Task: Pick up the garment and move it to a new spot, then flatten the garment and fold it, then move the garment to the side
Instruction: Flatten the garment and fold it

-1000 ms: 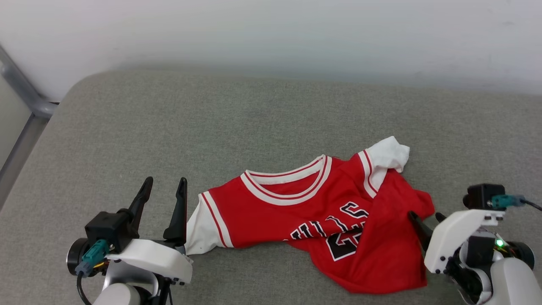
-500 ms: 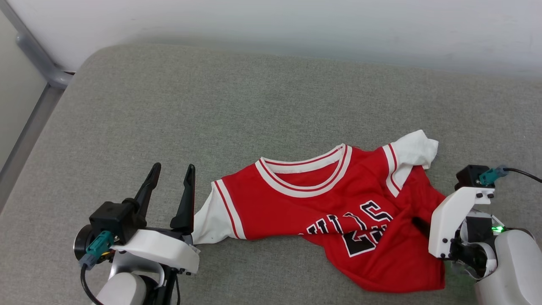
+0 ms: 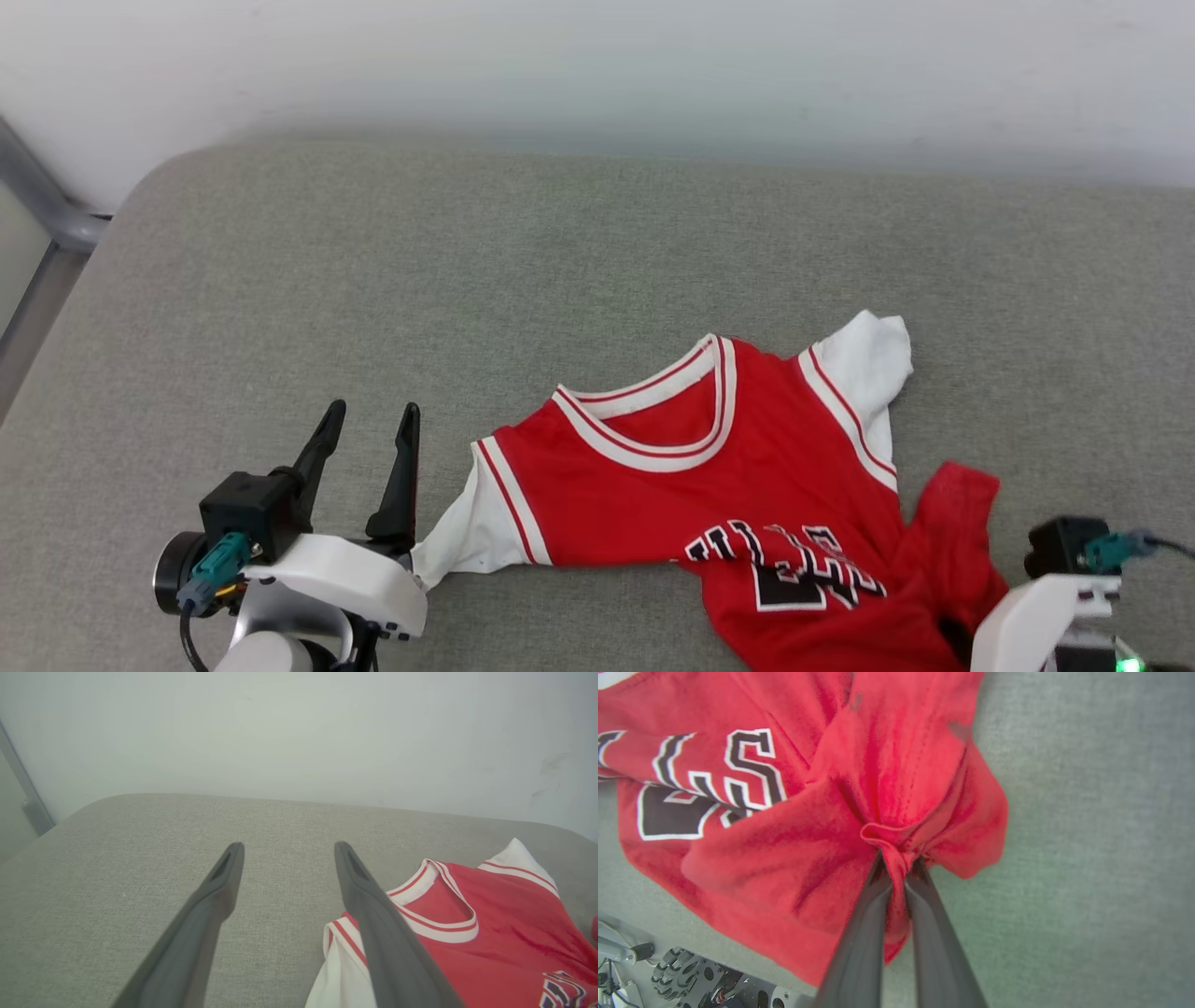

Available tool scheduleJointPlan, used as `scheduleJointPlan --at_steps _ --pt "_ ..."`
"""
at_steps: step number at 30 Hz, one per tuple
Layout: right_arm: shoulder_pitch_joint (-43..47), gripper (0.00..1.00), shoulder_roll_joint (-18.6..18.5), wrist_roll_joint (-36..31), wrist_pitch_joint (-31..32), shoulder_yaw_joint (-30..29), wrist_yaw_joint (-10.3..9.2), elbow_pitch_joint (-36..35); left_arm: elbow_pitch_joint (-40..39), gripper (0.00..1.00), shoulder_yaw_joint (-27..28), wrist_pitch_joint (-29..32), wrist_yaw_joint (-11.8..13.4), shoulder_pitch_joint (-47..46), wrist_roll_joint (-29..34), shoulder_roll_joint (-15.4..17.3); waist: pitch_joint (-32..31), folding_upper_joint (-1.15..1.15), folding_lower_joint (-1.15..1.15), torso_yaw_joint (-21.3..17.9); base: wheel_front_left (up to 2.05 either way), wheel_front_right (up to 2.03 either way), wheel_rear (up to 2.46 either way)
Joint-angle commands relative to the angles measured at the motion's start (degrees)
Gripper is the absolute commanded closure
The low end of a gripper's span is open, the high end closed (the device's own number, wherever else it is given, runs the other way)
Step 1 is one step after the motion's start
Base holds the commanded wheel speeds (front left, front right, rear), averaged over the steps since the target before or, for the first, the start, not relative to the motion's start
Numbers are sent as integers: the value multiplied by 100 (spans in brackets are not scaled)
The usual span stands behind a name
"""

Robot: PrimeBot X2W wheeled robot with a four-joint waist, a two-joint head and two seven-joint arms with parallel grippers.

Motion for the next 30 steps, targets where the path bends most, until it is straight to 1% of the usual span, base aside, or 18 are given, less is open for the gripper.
scheduleJointPlan --at_steps 1,5,7,9,10,11,12,16,19,23,26,29,30 --pt "475 100 95 -4 123 -19 -7 -366 -5 0 -16 47 42 100 -16 26 -109 0 0 -128 0 0 0" --pt "1327 100 179 138 311 -8 -7 -940 27 0 -29 114 66 180 -26 69 -190 0 0 -232 0 0 0" --pt "1669 100 190 503 251 84 -6 -949 45 0 -39 143 74 204 -37 90 -228 0 0 -257 0 0 0" --pt "1874 100 193 698 73 196 -6 -828 67 0 -48 158 70 209 -52 104 -261 0 0 -274 0 0 0" --pt "1927 68 191 846 -53 267 -6 -744 77 0 -53 162 70 220 -61 109 -279 0 0 -281 0 0 0" --pt "1917 14 191 927 -306 310 -6 -705 92 0 -57 168 70 231 -70 111 -300 0 0 -286 0 0 0" --pt "1876 0 187 925 -574 327 -6 -653 114 0 -65 170 69 245 -75 109 -333 0 0 -286 0 0 0" --pt "1796 0 185 1024 -1641 371 -6 -470 177 0 -97 197 72 301 -80 112 -460 0 0 -270 0 0 0" --pt "1723 0 186 988 -2418 336 -6 -476 204 0 -106 189 106 350 -88 112 -544 0 0 -259 0 0 0" --pt "1560 0 182 732 -3391 118 -5 -572 226 0 -98 182 142 444 -133 109 -619 0 0 -258 0 0 0" --pt "1396 0 186 515 -3823 -48 -6 -578 243 0 -101 174 149 467 -132 118 -638 0 0 -253 0 0 0" --pt "1100 0 186 228 -3853 -208 -6 -565 247 0 -87 159 171 444 -145 120 -614 0 0 -251 0 0 0" --pt "1100 0 186 228 -3853 -208 -6 -565 247 0 -87 159 171 444 -145 120 -614 0 0 -251 0 0 0"
